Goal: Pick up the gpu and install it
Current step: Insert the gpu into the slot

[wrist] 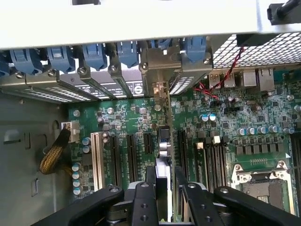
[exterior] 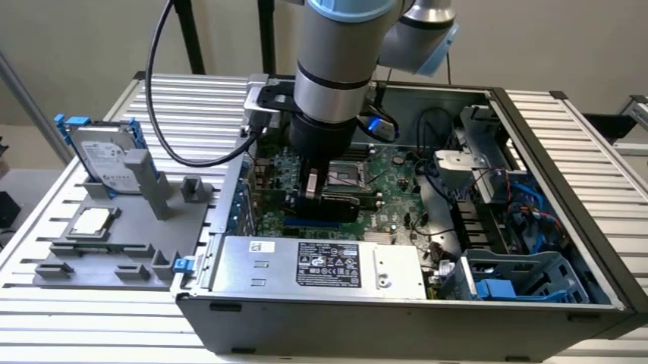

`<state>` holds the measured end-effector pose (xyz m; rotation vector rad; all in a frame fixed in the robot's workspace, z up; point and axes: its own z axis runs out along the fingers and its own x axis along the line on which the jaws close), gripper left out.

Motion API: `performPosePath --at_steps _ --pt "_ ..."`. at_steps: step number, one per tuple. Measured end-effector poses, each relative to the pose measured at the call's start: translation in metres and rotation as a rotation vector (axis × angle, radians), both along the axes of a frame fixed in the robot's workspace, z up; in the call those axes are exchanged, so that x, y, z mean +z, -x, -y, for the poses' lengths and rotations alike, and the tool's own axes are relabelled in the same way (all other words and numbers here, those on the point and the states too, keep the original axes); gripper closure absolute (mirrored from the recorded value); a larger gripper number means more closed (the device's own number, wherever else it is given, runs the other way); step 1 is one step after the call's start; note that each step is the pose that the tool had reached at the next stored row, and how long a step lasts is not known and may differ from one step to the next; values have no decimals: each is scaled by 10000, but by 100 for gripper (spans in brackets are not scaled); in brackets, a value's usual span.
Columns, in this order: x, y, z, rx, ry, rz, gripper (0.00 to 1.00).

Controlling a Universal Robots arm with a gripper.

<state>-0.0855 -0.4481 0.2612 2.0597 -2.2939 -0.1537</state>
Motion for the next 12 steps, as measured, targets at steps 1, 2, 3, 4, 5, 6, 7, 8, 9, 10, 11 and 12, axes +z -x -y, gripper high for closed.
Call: performPosePath --at_steps 1,2,3,4,5,6,7,8,9,10,11,12 --pt "-2 0 0 -1 -1 -35 100" --pt "-2 -1 0 -1 0 -67 100" --pt "-3 0 0 -2 1 -94 100" --pt "-3 -1 1 -2 1 -103 100" --pt "-5 -1 1 -3 1 -103 100" --pt "-5 -1 1 -3 2 -103 100" --pt "-6 -3 1 -3 1 -104 100" --pt "-6 -5 1 -2 1 -106 100" --pt "-7 -8 0 -2 0 -107 100" --pt "-9 -10 0 -2 0 -107 100" --pt "-13 -10 0 -3 -2 -105 100" --pt "-18 -11 0 -2 -2 -104 100"
